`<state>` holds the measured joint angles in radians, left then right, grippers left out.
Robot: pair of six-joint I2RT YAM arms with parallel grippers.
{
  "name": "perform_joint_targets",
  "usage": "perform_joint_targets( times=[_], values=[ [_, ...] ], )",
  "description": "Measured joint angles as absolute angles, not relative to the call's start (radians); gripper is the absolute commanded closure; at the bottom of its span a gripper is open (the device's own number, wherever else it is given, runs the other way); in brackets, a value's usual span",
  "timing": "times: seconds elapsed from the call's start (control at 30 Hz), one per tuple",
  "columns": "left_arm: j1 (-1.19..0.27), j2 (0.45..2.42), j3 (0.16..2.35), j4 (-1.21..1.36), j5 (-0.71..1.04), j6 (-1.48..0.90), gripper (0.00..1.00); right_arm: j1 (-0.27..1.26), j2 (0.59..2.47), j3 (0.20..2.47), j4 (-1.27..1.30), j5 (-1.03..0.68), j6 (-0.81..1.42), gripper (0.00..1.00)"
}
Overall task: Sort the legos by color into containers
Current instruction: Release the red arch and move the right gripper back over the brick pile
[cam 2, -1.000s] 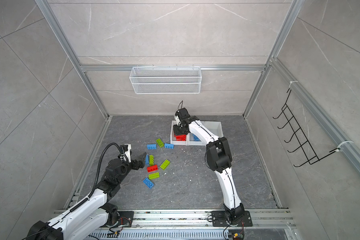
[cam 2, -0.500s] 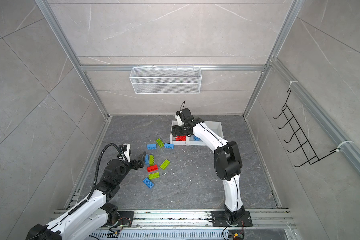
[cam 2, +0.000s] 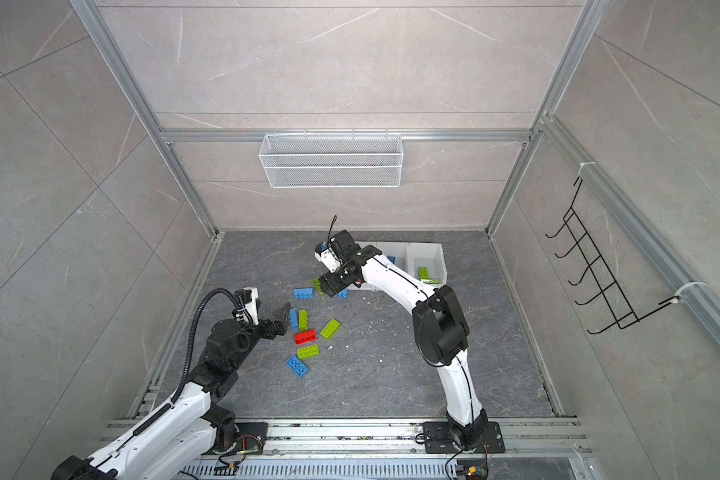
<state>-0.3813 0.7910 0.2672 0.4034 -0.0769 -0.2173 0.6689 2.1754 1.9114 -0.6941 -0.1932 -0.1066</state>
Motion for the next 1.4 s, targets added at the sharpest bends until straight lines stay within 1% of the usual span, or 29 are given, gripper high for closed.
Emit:
perform_joint_targets(
  times=[0.2,0.4,0.73,0.83,1.0,1.07,1.17,1.3,1.4],
  values=[
    [-0.381,0.791,0.267,0.397,-0.078,-0.217,0.00,0.706,2.337,2.102,-0.769,-0.168,-0.151,0.24],
    [-0.381,0.783,0.267,0.389,-0.079,-0.217,0.00,0.720,2.397,2.181,-0.799,-0.157,-0.164,0.22],
    [-0.381,0.784,0.267,0.389,-0.096,-0.217,0.00,0.720,2.448,2.197,-0.816,-0.170,-0.180,0.23],
    [-0.381,0.788,0.267,0.389,-0.096,-0.216,0.00,0.720,2.441,2.159,-0.803,-0.191,-0.180,0.23],
    [-0.381,0.786,0.267,0.389,-0.096,-0.216,0.00,0.723,2.370,1.973,-0.778,-0.234,-0.177,0.25],
    [-0.381,0.783,0.267,0.389,-0.096,-0.216,0.00,0.726,2.304,1.883,-0.762,-0.251,-0.175,0.28],
    [-0.381,0.782,0.267,0.389,-0.096,-0.216,0.00,0.735,2.159,1.718,-0.725,-0.275,-0.152,0.29],
    [-0.381,0.782,0.267,0.389,-0.095,-0.217,0.00,0.744,1.944,1.533,-0.651,-0.253,-0.073,0.23],
    [-0.381,0.782,0.267,0.389,-0.096,-0.216,0.00,0.744,1.836,1.465,-0.604,-0.198,-0.015,0.21]
  ],
)
